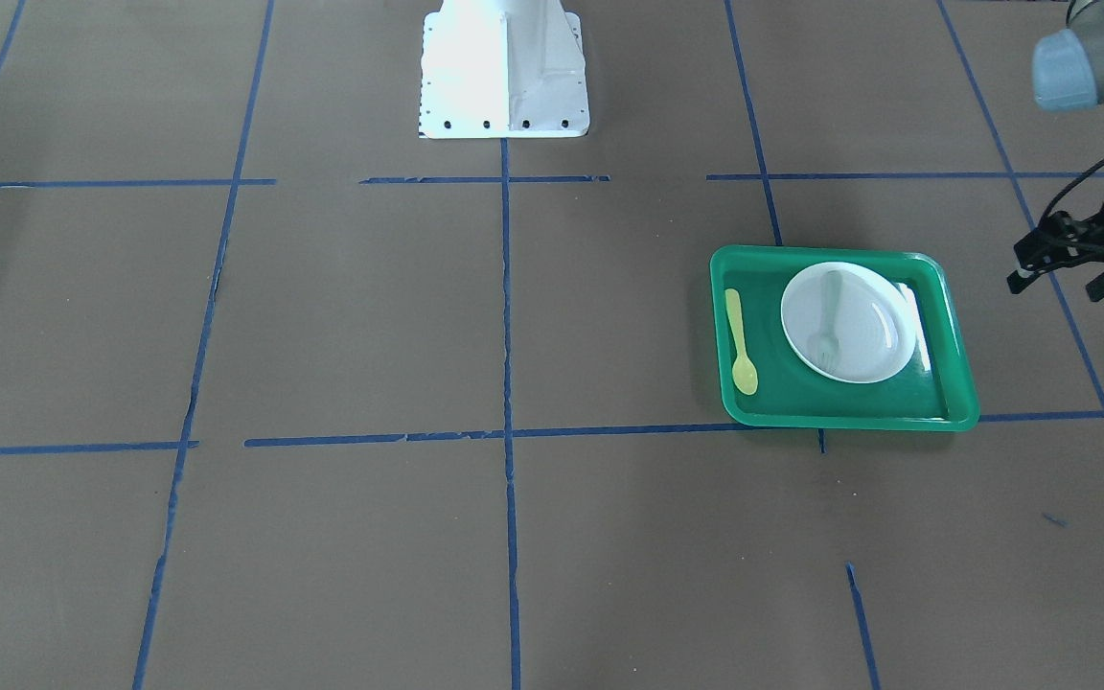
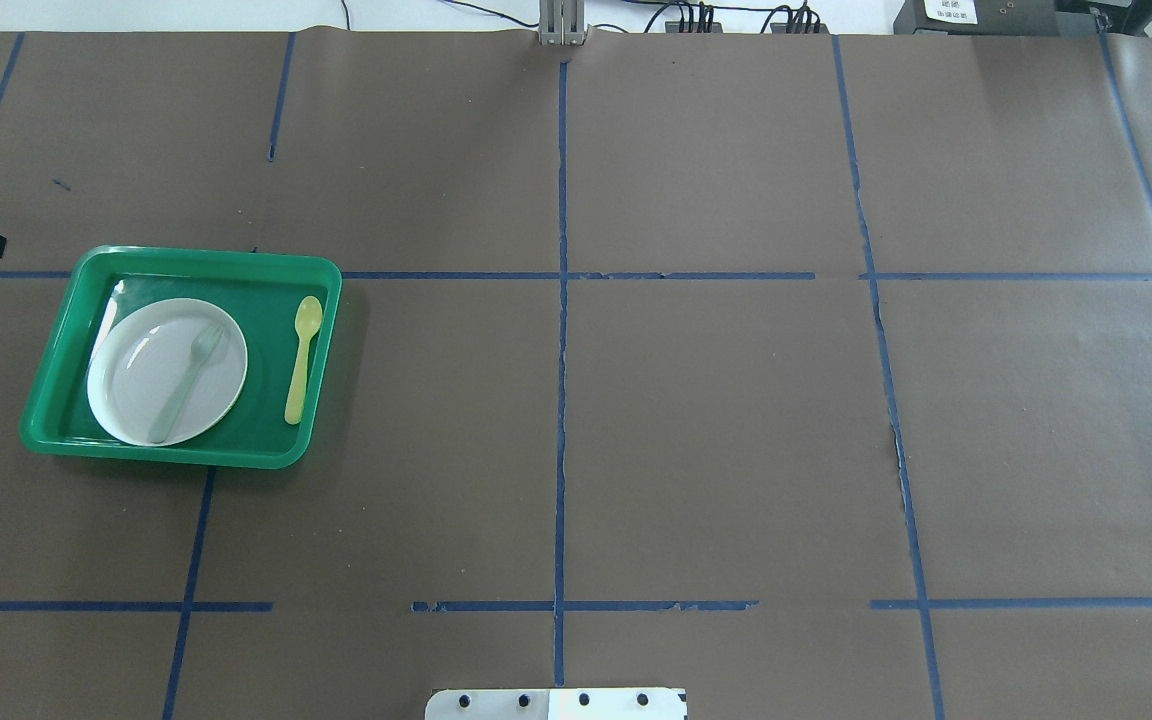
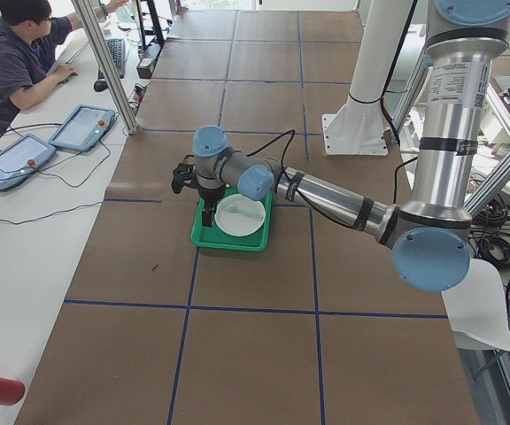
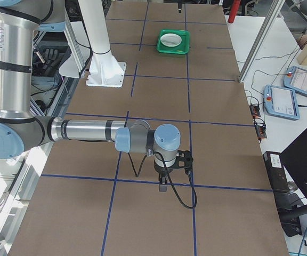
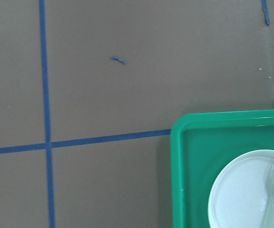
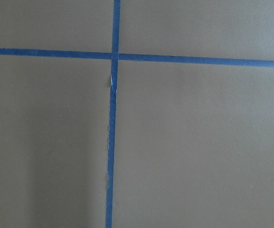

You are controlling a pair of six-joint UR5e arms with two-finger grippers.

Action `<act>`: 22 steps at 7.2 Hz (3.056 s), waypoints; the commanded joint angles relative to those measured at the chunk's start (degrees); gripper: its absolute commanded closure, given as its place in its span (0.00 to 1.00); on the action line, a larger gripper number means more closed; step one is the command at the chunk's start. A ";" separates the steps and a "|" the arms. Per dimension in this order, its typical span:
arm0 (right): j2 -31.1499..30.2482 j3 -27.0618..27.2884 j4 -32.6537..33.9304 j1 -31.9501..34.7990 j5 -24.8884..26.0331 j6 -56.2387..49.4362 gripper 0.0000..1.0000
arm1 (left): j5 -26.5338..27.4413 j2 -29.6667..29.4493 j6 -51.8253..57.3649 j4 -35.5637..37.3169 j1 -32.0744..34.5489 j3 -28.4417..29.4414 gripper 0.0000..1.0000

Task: Place fork
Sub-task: 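Move the left gripper over the pale green fork on the white plate, then lower the left gripper and close it on the fork handle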

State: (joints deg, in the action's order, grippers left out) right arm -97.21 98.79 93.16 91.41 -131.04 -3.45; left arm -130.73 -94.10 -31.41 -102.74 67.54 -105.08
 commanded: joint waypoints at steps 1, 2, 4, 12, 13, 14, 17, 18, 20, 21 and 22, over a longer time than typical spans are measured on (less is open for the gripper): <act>0.00 0.00 0.00 0.00 0.00 -0.06 0.00 | 6.16 -0.12 -11.00 -8.31 -9.58 0.93 0.00; 0.00 0.00 0.00 0.00 0.00 0.02 0.00 | 6.45 -0.29 -13.13 -10.79 -11.88 2.24 0.00; 0.00 0.00 0.00 0.00 0.00 0.02 0.00 | 10.21 -3.44 -16.74 -11.60 -16.89 5.05 0.00; 0.00 0.00 0.00 0.00 0.00 -0.06 0.00 | 12.08 -5.74 -17.81 -18.90 -20.96 14.03 0.14; 0.00 0.00 0.00 0.00 0.00 -0.06 0.00 | 12.08 -6.26 -18.51 -18.90 -21.04 14.03 0.15; 0.00 0.00 0.00 0.00 0.00 0.02 0.00 | 12.08 -6.44 -18.86 -18.90 -21.39 13.94 0.17; 0.00 0.00 0.00 0.00 0.00 -0.06 0.00 | 12.08 -6.45 -19.13 -18.98 -21.75 14.12 0.33; 0.00 0.00 0.00 0.00 0.00 0.02 0.00 | 12.08 -6.45 -18.96 -18.90 -21.75 14.21 0.39; 0.00 0.00 0.00 0.00 0.00 0.02 0.00 | 12.00 -6.36 -18.78 -18.99 -21.75 13.94 0.65; 0.00 0.00 0.00 0.00 0.00 -0.06 0.00 | 11.82 -6.36 -18.78 -18.99 -21.75 13.42 0.74; 0.00 0.00 0.00 0.00 0.00 0.02 0.00 | 11.64 -6.36 -19.04 -18.90 -21.57 12.89 0.82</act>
State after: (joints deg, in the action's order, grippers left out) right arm -97.21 98.79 93.16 91.41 -131.05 -3.47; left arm -118.89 -100.47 -50.27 -121.71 45.82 -91.60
